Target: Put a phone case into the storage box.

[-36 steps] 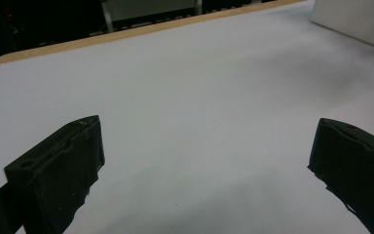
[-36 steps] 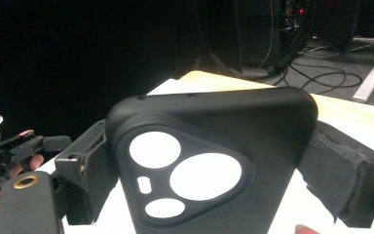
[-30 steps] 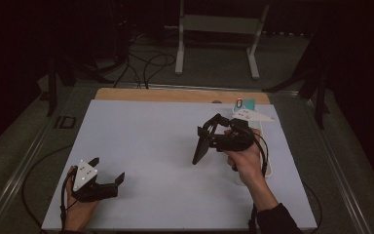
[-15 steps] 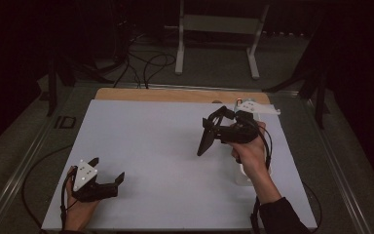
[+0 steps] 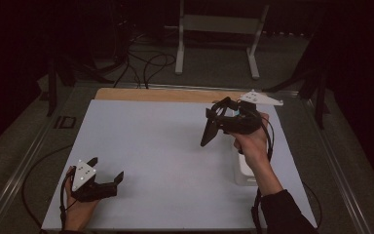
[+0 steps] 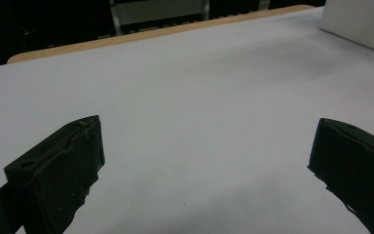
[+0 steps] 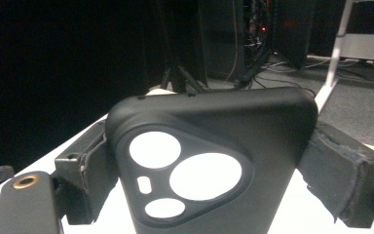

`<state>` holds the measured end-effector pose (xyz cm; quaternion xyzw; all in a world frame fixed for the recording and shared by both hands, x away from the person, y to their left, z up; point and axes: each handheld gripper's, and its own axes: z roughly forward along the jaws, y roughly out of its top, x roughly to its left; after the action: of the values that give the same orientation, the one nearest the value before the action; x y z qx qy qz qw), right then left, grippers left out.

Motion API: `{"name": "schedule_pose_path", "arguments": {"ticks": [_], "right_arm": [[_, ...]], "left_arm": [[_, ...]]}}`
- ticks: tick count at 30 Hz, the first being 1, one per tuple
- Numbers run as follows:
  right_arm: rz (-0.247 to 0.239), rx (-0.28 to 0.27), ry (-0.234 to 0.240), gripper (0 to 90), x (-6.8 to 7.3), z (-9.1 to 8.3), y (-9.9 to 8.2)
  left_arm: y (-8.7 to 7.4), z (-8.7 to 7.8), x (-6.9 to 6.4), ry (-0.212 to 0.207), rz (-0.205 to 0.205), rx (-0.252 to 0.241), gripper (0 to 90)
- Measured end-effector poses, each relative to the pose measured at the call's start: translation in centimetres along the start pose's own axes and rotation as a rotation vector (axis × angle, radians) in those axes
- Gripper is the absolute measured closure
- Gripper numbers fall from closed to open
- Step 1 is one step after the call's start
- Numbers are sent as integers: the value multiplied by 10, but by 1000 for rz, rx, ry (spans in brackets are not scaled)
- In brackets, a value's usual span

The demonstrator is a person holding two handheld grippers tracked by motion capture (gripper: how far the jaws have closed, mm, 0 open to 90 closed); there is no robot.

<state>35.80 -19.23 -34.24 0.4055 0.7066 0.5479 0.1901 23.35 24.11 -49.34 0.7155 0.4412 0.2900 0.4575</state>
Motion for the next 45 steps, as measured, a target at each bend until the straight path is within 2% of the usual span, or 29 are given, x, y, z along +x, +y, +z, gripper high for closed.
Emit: {"name": "schedule_pose_path", "arguments": {"ticks": [19,45], "right_arm": [[20,-18,-64,142,-22,2,9],[38,-44,-153,142,-45,-3,23]], "left_arm": [[0,0,0,18,-2,-1,1],[0,0,0,19,-8,-5,0]]}}
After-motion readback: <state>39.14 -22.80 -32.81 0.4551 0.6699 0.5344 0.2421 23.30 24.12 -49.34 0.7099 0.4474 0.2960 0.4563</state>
